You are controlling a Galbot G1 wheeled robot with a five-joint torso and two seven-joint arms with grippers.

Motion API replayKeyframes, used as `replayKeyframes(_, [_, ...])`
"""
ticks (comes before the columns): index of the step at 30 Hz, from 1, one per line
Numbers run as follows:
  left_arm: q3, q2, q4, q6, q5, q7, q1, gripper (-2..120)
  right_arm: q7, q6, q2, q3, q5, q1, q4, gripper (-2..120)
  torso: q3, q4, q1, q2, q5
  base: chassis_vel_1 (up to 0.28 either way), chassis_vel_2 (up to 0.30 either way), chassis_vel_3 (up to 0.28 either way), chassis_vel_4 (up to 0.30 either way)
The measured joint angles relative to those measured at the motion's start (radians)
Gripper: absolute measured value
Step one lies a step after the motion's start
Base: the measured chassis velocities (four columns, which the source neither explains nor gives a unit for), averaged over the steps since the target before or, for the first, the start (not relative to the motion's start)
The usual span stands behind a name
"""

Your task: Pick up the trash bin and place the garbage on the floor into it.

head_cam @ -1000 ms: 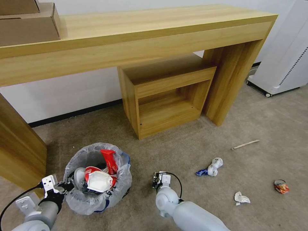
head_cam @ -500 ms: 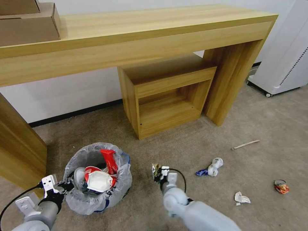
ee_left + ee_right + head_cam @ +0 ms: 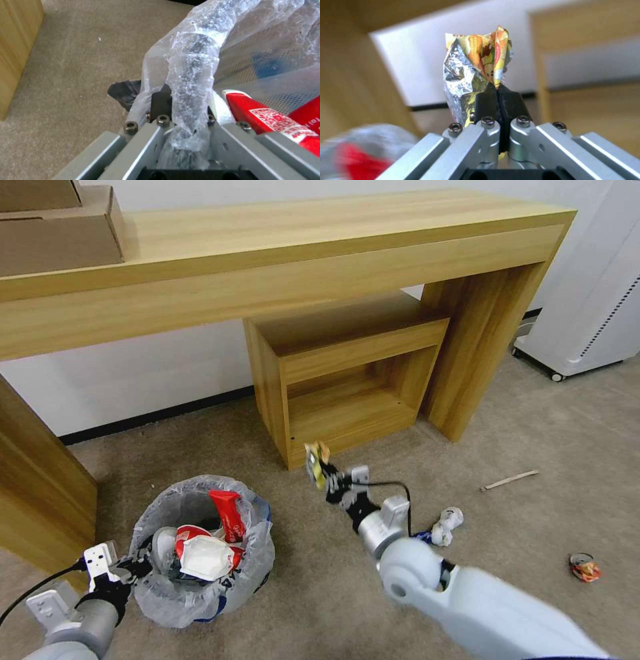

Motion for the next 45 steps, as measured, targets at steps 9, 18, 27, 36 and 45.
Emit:
replayKeyframes(9, [0.016,0.007,0.002,0.003,-0.004,-0.001,-0.013,1,-0.098,-0.014,-0.074,-0.234,0.142,0.293,0.182,0,0.0,-0.0001,0.0,0.0,-0.0001,0.0,0.0,0.0,0.0])
replayKeyframes(18, [0.016,-0.002,-0.019,0.004,-0.004,-0.001,-0.007,1,0.067,-0.128,0.046,-0.47,0.282,0.499,0.184,0,0.0,0.0,0.0,0.0,-0.0004,0.0,0.0,0.0,0.0])
replayKeyframes(27, [0.01,-0.005,-0.038,0.002,-0.009,0.001,0.009,1,0.184,-0.206,0.196,-0.544,0.357,0.519,0.03,0,0.0,-0.0001,0.0,0.0,-0.0003,0.0,0.0,0.0,0.0])
replayKeyframes(36, [0.005,0.0,-0.041,-0.006,-0.019,0.003,0.016,1,0.247,-0.233,0.365,-0.583,0.374,0.505,-0.11,0,0.0,0.0,0.0,0.0,-0.0004,0.0,0.0,0.0,0.0])
replayKeyframes(45, [0.004,0.005,-0.025,-0.013,-0.024,0.004,0.014,1,0.334,-0.292,0.41,-0.586,0.386,0.489,-0.141,0,0.0,-0.0001,0.0,0.0,-0.0003,0.0,0.0,0.0,0.0])
